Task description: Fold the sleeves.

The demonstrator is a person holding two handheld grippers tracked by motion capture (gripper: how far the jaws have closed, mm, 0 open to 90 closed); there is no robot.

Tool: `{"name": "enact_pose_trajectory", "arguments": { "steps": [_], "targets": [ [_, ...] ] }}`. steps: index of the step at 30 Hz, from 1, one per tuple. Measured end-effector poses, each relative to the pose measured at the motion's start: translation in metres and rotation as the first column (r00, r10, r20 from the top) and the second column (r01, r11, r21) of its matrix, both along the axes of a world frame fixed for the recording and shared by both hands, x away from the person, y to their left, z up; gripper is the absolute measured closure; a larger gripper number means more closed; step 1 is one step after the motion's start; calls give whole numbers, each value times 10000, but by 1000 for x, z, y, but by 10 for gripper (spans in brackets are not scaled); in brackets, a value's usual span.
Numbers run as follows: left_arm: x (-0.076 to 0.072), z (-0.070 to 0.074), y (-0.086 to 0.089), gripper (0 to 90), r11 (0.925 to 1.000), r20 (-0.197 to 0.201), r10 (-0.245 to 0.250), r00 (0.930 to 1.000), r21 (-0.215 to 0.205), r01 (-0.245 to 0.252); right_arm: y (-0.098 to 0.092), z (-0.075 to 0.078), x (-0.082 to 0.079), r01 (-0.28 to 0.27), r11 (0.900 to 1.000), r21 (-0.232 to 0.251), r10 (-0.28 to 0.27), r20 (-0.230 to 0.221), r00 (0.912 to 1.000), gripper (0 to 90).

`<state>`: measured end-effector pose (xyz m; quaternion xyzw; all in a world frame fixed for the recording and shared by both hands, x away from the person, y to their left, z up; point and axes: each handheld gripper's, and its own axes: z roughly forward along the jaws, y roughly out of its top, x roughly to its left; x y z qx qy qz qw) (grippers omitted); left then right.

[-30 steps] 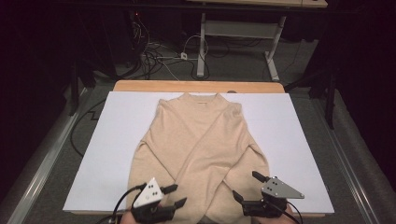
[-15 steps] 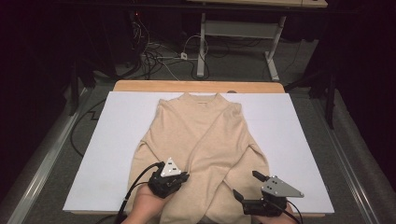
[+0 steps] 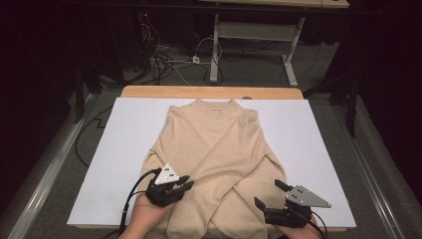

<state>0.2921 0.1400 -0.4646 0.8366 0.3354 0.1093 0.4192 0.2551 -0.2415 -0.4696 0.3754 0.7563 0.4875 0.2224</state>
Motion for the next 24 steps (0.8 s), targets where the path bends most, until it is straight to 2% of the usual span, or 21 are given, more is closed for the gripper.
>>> {"name": "enact_pose_trajectory", "arguments": {
  "steps": [5,7,9,11,12,13,14,15,16,17,18,19,20,21,23,24],
  "targets": [
    [-27,-6,24,488,9974,59,544,9985,-472,-541,-3,4,10,144,9997,184,-143,-75,9999,224],
    [-40,-7,31,478,9960,61,610,9981,-658,-605,-1,7,17,204,9998,28,-204,3,9998,281],
    [-60,-10,36,483,9932,112,627,9980,-989,-613,1,9,26,141,9997,173,-141,-36,9999,356],
    [-73,-15,34,525,9948,-57,540,9985,-865,-543,5,9,35,146,9997,203,-143,-133,9998,391],
    [-76,-17,33,570,9946,-115,437,9990,-935,-446,7,9,39,142,9997,211,-137,-199,9997,402],
    [-79,-21,31,579,9949,-194,304,9993,-953,-322,8,9,41,122,9997,215,-116,-255,9996,407],
    [-82,-25,30,580,9965,-235,290,9993,-777,-307,10,9,44,97,9997,225,-90,-305,9995,407],
    [-85,-30,29,596,9984,-290,363,9989,-420,-375,12,9,46,69,9997,213,-63,-299,9995,409],
    [-86,-33,31,623,9983,-206,336,9992,-475,-345,15,9,48,46,9997,250,-39,-287,9996,411],
    [-88,-35,34,676,9968,-266,264,9993,-748,-283,16,10,49,7,9997,245,0,-290,9996,412],
    [-88,-35,34,766,9961,-346,182,9992,-862,-211,19,11,51,-39,9997,231,45,-244,9997,413],
    [-89,-35,33,824,9966,-278,129,9995,-807,-151,20,11,52,-61,9997,236,67,-234,9997,414],
    [-89,-32,33,837,9982,-104,112,9999,-596,-118,22,11,53,-101,9997,227,106,-233,9997,414],
    [-89,-29,35,839,9980,-19,146,9999,-607,-146,24,11,55,-128,9996,241,134,-248,9996,415],
    [-87,-18,46,839,9974,567,524,9970,-523,-494,26,11,58,-177,9995,270,184,-261,9995,414],
    [-85,-13,53,839,9961,735,738,9946,-536,-699,27,10,59,-229,9994,244,235,-252,9994,414]
  ]
}}
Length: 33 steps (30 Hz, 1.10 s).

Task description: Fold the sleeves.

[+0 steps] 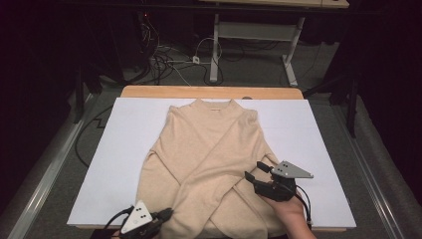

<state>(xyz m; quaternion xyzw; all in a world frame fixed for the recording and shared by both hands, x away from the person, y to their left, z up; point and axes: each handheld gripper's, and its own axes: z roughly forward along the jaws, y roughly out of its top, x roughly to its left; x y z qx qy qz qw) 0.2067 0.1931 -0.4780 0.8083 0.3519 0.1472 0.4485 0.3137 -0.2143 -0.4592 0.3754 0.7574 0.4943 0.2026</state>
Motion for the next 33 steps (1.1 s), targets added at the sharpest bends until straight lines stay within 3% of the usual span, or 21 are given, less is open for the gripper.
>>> {"name": "enact_pose_trajectory", "arguments": {
  "steps": [2,4,6,8,9,11,14,16,17,19,21,25,28,31,33],
  "targets": [
    [5,2,12,835,9987,-179,297,9994,-418,-305,1,-1,0,-75,10000,-57,75,19,10000,414],
    [7,-1,15,793,9982,-207,570,9982,-165,-573,2,-2,1,-137,9998,-111,137,-9,9999,414],
    [4,-2,17,683,9974,-266,682,9973,-220,-688,3,-2,1,-159,9998,-117,159,6,9999,414],
    [-2,0,15,544,9961,-21,867,9962,-176,-867,2,-1,1,-166,9998,-126,167,56,9998,416],
    [-7,1,12,534,9974,56,671,9977,-256,-669,2,-1,2,-154,9998,-133,155,79,9998,420],
    [-13,2,1,624,9990,11,-164,9999,-418,164,0,-1,3,-99,9999,-124,100,84,9999,432],
    [-17,-3,-24,617,9936,-204,-1045,9943,-453,1035,-3,-2,5,-17,9999,-108,17,39,10000,457],
    [-13,-11,-42,525,9910,-541,-1335,9896,-46,1335,-4,-3,7,25,9999,-100,-25,18,10000,488],
    [-10,-15,-48,526,9894,-613,-1421,9879,221,1437,-5,-3,7,37,9999,-114,-37,6,10000,504],
    [-8,-18,-51,614,9884,-563,-1477,9874,277,1494,-8,-3,8,120,9999,-31,-121,-35,9999,562],
    [-6,-16,-52,816,9868,-671,-1558,9855,349,1583,-11,-3,8,151,9999,49,-150,-56,9999,625],
    [-15,-12,-51,853,9790,-779,-2017,9763,136,2034,-19,0,13,459,9988,148,-458,-62,9989,719],
    [-20,-11,-52,852,9713,-865,-2366,9677,44,2379,-22,3,30,811,9967,35,-810,-156,9966,741],
    [-17,-13,-49,841,9733,-930,-2290,9690,-52,2296,-22,6,57,1175,9923,-390,-1187,-285,9925,746],
    [-13,-11,-43,757,9749,-835,-2222,9714,-343,2200,-21,8,80,1451,9882,-482,-1473,-454,9880,745]
  ]
}}
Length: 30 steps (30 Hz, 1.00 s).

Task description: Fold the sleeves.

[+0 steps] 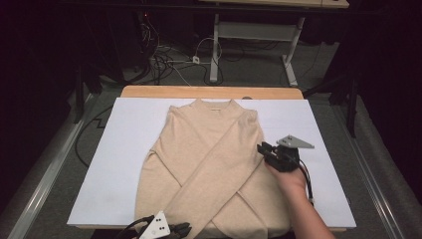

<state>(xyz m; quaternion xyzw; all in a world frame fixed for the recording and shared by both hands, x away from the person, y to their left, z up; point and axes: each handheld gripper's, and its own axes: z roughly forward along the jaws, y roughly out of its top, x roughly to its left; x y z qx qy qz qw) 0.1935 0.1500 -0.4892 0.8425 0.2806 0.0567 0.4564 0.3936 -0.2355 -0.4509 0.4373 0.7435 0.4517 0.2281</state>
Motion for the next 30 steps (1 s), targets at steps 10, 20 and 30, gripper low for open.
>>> {"name": "enact_pose_trajectory", "arguments": {
  "steps": [10,20,30],
  "targets": [
    [16,14,52,284,9803,638,1928,9792,-552,-1894,14,-2,115,1345,9907,-196,-1358,-986,9858,613],
    [16,10,75,261,9704,740,2405,9678,-412,-2379,31,-6,181,1573,9755,-1537,-1842,-1804,9662,862],
    [18,10,85,259,9584,720,2843,9560,-487,-2813,14,5,185,1831,9697,-1617,-2051,-1324,9697,755]
  ]
}}
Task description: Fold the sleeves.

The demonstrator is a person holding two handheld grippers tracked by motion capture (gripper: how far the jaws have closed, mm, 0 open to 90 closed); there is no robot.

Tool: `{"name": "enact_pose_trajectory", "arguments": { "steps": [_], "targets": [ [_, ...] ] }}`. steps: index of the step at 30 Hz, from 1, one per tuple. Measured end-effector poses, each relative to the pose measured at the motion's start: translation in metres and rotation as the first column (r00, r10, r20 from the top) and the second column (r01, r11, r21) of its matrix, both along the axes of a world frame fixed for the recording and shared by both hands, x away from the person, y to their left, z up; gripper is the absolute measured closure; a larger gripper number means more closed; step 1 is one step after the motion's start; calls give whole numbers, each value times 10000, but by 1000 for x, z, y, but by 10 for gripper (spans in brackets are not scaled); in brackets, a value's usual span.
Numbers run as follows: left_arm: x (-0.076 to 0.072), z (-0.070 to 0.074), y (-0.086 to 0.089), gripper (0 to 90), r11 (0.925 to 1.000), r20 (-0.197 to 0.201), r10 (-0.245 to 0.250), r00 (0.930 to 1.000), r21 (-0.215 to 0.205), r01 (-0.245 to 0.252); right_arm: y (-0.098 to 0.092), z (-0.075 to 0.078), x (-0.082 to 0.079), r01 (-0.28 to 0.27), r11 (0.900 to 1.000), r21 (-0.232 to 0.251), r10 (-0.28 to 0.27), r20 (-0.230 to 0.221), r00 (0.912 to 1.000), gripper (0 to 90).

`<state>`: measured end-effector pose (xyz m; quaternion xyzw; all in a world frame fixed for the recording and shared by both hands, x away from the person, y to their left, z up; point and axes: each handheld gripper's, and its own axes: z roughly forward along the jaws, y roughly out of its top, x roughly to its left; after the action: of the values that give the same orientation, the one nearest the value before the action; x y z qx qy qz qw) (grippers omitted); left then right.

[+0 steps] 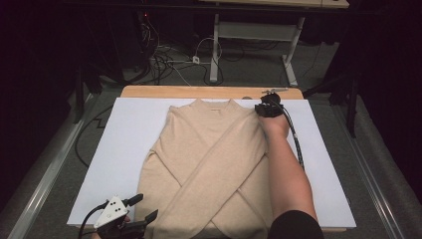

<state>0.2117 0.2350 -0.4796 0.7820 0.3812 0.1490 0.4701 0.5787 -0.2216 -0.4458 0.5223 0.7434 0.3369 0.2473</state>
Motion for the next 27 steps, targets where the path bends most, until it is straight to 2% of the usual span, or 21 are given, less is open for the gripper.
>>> {"name": "enact_pose_trajectory", "arguments": {
  "steps": [1,4,5,6,7,8,9,10,12,15,18,21,22,24,27],
  "targets": [
    [1,0,1,231,10000,-10,42,10000,-25,-42,-6,4,-15,-186,9998,28,185,244,9995,715],
    [6,0,4,191,9998,-166,165,9997,-133,-167,-15,9,-44,-519,9986,-27,519,331,9981,704],
    [6,0,4,176,9998,-166,165,9997,-133,-167,-15,9,-44,-519,9986,-27,519,331,9981,704],
    [9,-1,5,176,9998,-193,176,9997,-118,-178,-18,10,-53,-608,9981,-21,608,357,9975,705],
    [10,-1,4,154,9997,-204,200,9996,-129,-203,-21,11,-71,-778,9970,45,775,445,9960,709],
    [11,-1,5,139,9996,-206,225,9995,-164,-228,-23,12,-80,-848,9964,90,842,497,9952,710],
    [15,-1,5,117,9993,-194,282,9994,-220,-286,-24,11,-105,-1055,9943,153,1046,539,9931,723],
    [16,0,4,95,9993,-183,335,9993,-168,-338,-25,10,-117,-1181,9928,209,1168,553,9916,726],
    [19,-1,3,66,9990,-101,437,9990,22,-437,-22,6,-136,-1343,9907,197,1331,526,9897,727],
    [23,-1,0,0,9986,-224,503,9985,149,-500,-19,-3,-163,-1501,9885,194,1492,396,9880,707],
    [23,0,-2,0,9983,-98,529,9986,250,-526,-16,-12,-173,-1393,9902,-44,1394,133,9902,642],
    [25,2,-3,0,9979,21,603,9982,225,-603,-19,-21,-173,-1247,9921,-98,1247,-87,9922,643],
    [25,3,-3,0,9978,42,614,9981,229,-614,-20,-23,-172,-1234,9922,-172,1231,-163,9923,666],
    [28,4,-3,0,9976,71,640,9979,270,-642,-21,-24,-172,-1313,9909,-305,1309,-127,9913,814],
    [29,4,-3,0,9977,45,635,9980,247,-636,-29,-18,-173,-1479,9876,-519,1486,79,9889,852]
  ]
}}
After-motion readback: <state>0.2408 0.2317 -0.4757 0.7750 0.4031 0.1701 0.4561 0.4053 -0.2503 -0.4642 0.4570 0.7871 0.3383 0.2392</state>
